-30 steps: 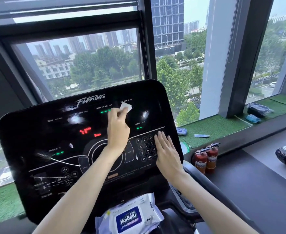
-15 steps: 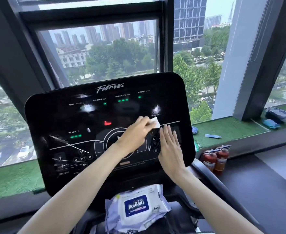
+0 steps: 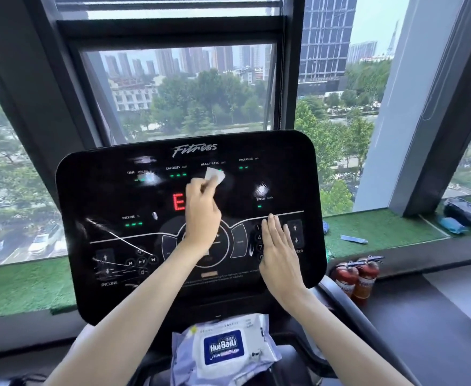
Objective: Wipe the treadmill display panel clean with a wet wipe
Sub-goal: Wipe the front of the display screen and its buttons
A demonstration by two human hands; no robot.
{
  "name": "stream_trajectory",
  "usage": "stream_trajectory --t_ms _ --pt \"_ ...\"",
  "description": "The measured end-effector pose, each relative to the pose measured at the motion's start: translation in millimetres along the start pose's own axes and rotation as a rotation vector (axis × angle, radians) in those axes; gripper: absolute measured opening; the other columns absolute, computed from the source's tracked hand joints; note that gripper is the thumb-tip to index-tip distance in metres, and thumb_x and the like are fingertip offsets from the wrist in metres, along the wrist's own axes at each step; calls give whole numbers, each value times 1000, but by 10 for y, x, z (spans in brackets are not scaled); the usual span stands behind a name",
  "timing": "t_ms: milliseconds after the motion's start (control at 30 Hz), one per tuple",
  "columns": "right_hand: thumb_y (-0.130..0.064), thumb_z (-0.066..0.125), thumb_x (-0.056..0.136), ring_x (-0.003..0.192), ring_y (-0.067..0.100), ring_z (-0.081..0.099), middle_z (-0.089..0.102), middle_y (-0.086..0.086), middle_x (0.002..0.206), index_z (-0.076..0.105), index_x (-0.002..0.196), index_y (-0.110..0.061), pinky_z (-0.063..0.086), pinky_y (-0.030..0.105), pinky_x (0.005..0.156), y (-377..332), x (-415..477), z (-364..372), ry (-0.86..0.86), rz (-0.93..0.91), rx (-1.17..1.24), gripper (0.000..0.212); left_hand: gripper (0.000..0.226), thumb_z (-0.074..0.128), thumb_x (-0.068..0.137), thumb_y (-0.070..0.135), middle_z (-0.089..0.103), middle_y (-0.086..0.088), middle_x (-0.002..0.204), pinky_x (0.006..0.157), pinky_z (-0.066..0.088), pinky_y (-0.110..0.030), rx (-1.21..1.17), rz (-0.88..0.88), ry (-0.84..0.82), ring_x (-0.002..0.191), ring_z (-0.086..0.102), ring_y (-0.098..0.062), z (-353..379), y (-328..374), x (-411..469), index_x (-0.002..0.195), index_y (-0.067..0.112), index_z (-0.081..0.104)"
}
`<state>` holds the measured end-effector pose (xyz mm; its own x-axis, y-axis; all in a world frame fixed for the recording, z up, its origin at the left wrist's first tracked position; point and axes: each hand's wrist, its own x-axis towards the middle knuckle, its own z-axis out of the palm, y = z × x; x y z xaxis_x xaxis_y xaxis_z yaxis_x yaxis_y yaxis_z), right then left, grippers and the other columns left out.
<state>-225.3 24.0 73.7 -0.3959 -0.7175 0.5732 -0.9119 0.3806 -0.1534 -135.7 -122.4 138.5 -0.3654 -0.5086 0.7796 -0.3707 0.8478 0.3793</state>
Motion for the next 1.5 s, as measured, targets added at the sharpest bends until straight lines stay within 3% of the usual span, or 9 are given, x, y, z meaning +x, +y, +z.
stream_trajectory --t_ms 133,300,433,633,800,933,1100,1300,1500 --pt "13 61 57 133 37 35 41 29 138 43 131 11 23 44 112 -19 12 2 -5 2 -5 77 54 57 67 -21 53 -9 97 62 53 -33 191 550 -355 86 44 -21 -30 20 -133 116 1 59" --pt "14 56 60 136 37 30 36 29 142 38 135 11 22 46 113 -42 3 33 4 10 2 77 53 49 74 -24 50 -13 97 82 42 -25 27 -51 38 90 47 -27 -121 -125 29 119 2 60" --pt "14 54 62 137 38 27 33 30 143 34 136 12 19 47 114 -73 11 35 3 22 16 76 59 56 63 -22 54 -10 98 59 52 -26 202 556 -375 87 43 -21 -108 -70 -218 116 3 58" --pt "14 58 59 134 39 33 39 31 139 38 133 13 21 48 111 -79 18 21 -10 17 -17 77 56 48 71 -26 49 -15 98 83 45 -33 33 -31 4 91 45 -27 -181 -180 -61 119 1 59" --pt "16 54 65 138 35 26 33 28 143 33 137 11 16 46 113 -126 11 41 14 60 43 75 61 53 62 -26 52 -11 100 65 53 -34 173 502 -396 90 43 -21 -157 -169 -256 118 1 58" --pt "15 50 68 140 35 20 28 28 147 29 139 10 13 45 114 -132 -1 62 23 64 73 75 55 48 72 -25 50 -15 99 87 40 -23 12 -95 53 92 46 -27 -260 -314 -74 119 2 60" --pt "10 36 73 142 34 11 21 27 150 21 142 9 6 46 116 -227 -20 105 48 115 124 71 57 51 67 -23 51 -11 99 57 52 -36 176 462 -439 87 45 -23 -133 -14 -352 117 3 58" --pt "13 44 69 142 35 7 16 27 151 18 143 9 3 47 116 -248 -16 114 37 126 138 79 55 47 75 -23 50 -14 98 80 41 -26 45 -143 139 91 45 -25 -328 -365 -123 121 5 60" --pt "17 45 61 142 37 -6 3 30 151 8 145 7 -7 50 114 -383 -28 172 34 174 136 92 57 53 69 -24 46 -4 103 70 52 -39 121 361 -285 92 42 -19 -353 -466 -298 118 4 60"
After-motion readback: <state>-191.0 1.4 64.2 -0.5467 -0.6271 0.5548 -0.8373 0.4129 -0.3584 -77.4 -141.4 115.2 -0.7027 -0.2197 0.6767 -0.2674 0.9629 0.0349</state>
